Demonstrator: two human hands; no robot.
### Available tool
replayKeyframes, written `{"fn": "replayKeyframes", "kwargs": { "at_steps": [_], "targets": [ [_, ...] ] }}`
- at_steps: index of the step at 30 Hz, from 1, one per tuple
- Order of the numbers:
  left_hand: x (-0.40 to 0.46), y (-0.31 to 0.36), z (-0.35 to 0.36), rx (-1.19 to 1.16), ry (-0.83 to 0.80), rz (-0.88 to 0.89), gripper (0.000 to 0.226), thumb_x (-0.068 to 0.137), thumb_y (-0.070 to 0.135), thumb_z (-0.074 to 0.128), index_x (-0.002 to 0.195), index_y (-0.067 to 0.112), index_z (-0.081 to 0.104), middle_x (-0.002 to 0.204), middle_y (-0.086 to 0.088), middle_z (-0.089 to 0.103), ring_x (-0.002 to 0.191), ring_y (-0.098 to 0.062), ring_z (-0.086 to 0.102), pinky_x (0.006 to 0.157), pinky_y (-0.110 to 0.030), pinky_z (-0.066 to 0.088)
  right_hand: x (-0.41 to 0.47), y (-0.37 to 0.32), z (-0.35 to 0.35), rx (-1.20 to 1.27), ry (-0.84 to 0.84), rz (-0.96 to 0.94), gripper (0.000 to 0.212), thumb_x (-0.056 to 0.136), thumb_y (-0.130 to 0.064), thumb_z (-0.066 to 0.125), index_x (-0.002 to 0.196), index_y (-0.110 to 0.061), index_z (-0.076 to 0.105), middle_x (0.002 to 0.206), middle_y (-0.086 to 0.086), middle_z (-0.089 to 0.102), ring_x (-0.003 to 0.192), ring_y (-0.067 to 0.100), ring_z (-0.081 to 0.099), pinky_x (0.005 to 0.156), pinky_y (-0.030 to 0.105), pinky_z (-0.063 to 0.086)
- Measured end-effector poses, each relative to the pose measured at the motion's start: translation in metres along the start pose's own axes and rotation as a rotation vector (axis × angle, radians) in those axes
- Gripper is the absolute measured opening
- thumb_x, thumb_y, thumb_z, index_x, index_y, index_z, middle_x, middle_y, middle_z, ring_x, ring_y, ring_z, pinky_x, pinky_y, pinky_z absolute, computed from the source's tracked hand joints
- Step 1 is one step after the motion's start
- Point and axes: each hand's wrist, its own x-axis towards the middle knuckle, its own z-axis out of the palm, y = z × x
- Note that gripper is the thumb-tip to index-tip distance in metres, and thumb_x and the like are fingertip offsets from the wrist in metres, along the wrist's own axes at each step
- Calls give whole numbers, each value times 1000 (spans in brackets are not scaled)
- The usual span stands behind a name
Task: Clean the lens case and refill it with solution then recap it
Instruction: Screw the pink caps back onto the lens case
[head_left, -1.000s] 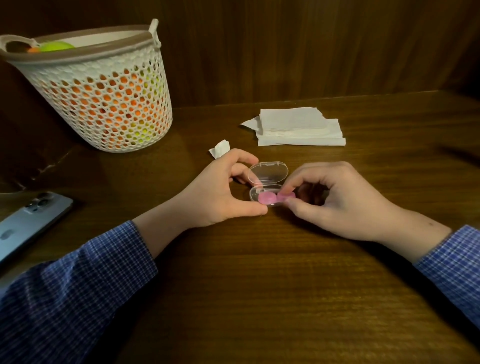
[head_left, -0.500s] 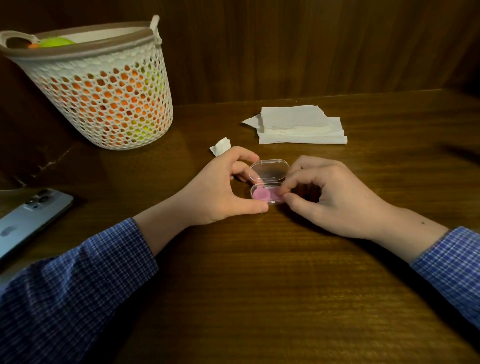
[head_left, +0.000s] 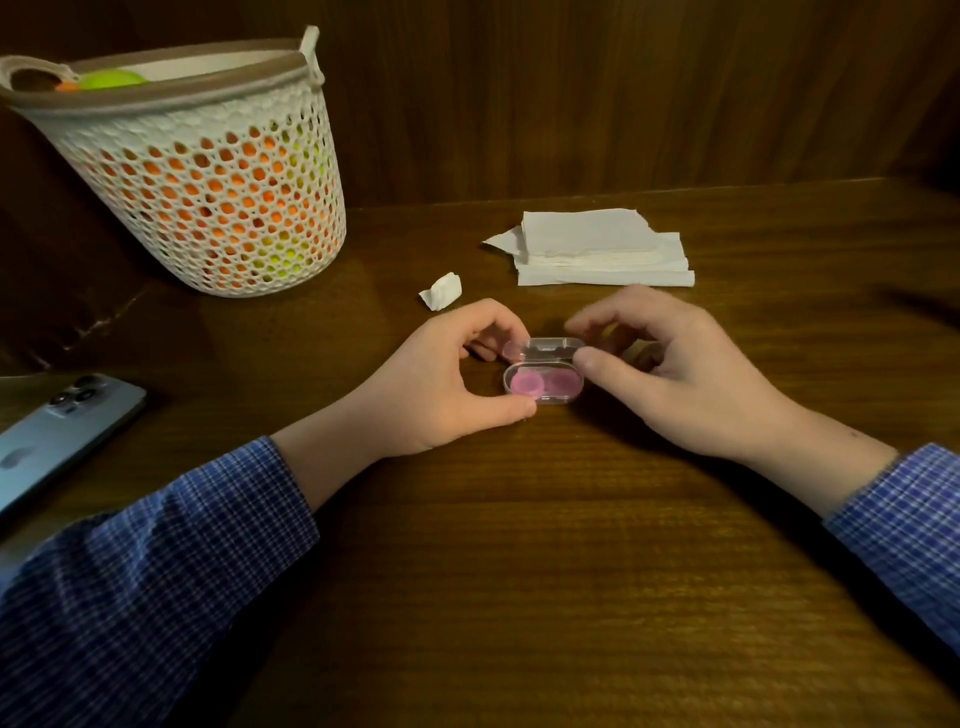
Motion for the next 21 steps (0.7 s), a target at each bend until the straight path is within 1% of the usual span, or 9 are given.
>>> {"fn": "replayKeyframes", "kwargs": {
  "at_steps": [3, 6, 8, 10, 13, 17, 21],
  "targets": [
    [-2, 1, 1, 49, 16, 31, 37, 81, 34, 85, 111, 37, 65, 110, 22, 64, 108, 1, 59, 83, -10, 42, -1, -2, 1, -21, -77, -58, 23, 92, -39, 64, 110, -30, 76, 108, -15, 65, 105, 4, 61, 87, 21, 52],
    [-4, 4, 0, 67, 38, 97, 29, 82, 32, 84, 107, 32, 70, 114, 16, 63, 110, -5, 60, 85, -15, 49, -2, -2, 0, -28, -111, -74, 23, 89, -38, 65, 106, -28, 78, 108, -14, 65, 104, 3, 61, 88, 22, 54],
    [-5, 5, 0, 59, 39, 123, 21, 85, 27, 81, 104, 27, 73, 114, 14, 65, 109, -9, 62, 87, -18, 52, -2, -1, -1, -34, -129, -86, 23, 88, -35, 67, 104, -26, 79, 108, -13, 67, 103, 4, 62, 90, 22, 54],
    [-5, 6, 1, 45, 40, 123, 14, 88, 24, 76, 102, 23, 76, 112, 12, 66, 108, -9, 63, 88, -17, 52, -2, -1, -1, -37, -132, -95, 23, 88, -33, 67, 105, -25, 80, 109, -12, 69, 104, 3, 63, 93, 22, 53],
    [-4, 5, 1, 45, 47, 108, 13, 90, 23, 73, 103, 21, 77, 111, 11, 68, 106, -8, 64, 87, -15, 52, -2, -2, -2, -51, -126, -95, 23, 88, -32, 67, 106, -25, 79, 110, -12, 70, 105, 2, 64, 96, 21, 52],
    [-4, 4, 1, 44, 51, 114, 14, 90, 23, 73, 103, 22, 78, 110, 12, 68, 105, -6, 64, 88, -17, 53, -2, -3, -1, -60, -122, -96, 21, 89, -31, 68, 106, -24, 80, 110, -11, 70, 105, 3, 64, 95, 20, 52],
    [-4, 5, 1, 38, 59, 113, 13, 90, 21, 74, 102, 23, 79, 109, 13, 68, 105, -5, 64, 86, -14, 52, -2, -3, -1, -77, -125, -94, 20, 89, -29, 69, 105, -23, 80, 110, -10, 70, 103, 3, 63, 93, 20, 52]
  ]
}}
